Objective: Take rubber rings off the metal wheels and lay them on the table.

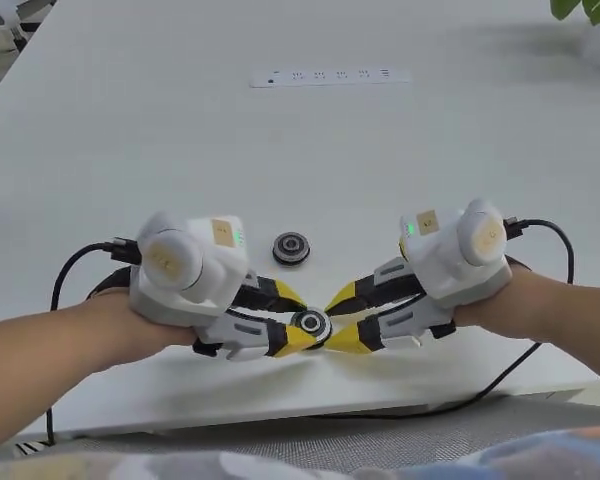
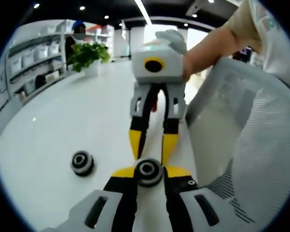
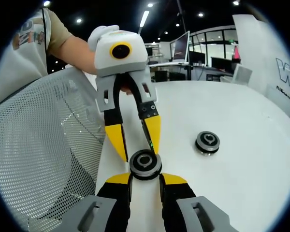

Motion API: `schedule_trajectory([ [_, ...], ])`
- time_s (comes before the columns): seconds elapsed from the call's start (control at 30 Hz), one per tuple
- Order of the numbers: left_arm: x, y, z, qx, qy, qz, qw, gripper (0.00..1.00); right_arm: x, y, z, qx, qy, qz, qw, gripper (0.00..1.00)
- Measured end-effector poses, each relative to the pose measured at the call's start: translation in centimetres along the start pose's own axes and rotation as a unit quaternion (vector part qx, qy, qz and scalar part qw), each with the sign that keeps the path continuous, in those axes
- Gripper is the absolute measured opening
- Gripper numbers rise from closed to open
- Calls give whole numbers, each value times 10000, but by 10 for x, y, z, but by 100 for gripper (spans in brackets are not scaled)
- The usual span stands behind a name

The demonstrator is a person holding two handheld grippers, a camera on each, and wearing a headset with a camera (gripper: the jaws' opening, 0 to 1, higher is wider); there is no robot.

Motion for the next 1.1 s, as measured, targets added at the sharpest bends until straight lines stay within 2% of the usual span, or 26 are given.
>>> schedule_trajectory([
  [0.37,-2,3,3,197,66,37,9998,14,0,0,0,-20,40,-9,10000,21],
  [0.6,-3,4,3,261,256,65,9993,14,1,0,-1,-38,63,-35,10000,20],
  [0.8,-3,4,3,316,219,79,9992,14,1,0,-1,-68,40,22,10000,19],
  [0.93,-3,4,3,327,237,84,9991,13,0,-1,-1,-84,33,65,9999,16],
  [1.03,-3,4,3,343,237,82,9991,13,-3,-3,-2,-119,46,132,9998,9],
  [1.1,-3,4,3,354,234,82,9991,13,-3,-3,-2,-122,96,115,9998,8],
])
Point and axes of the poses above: the centre of the closed fingertips' face, and the gripper's own axes: y roughly forward along the fingers, z roughly to its left, x roughly out of its top, the point moved 1 cm from there along -y, roughly backward along the fingers, and after that the axes turned 5 degrees about x, right-handed, at the moved point
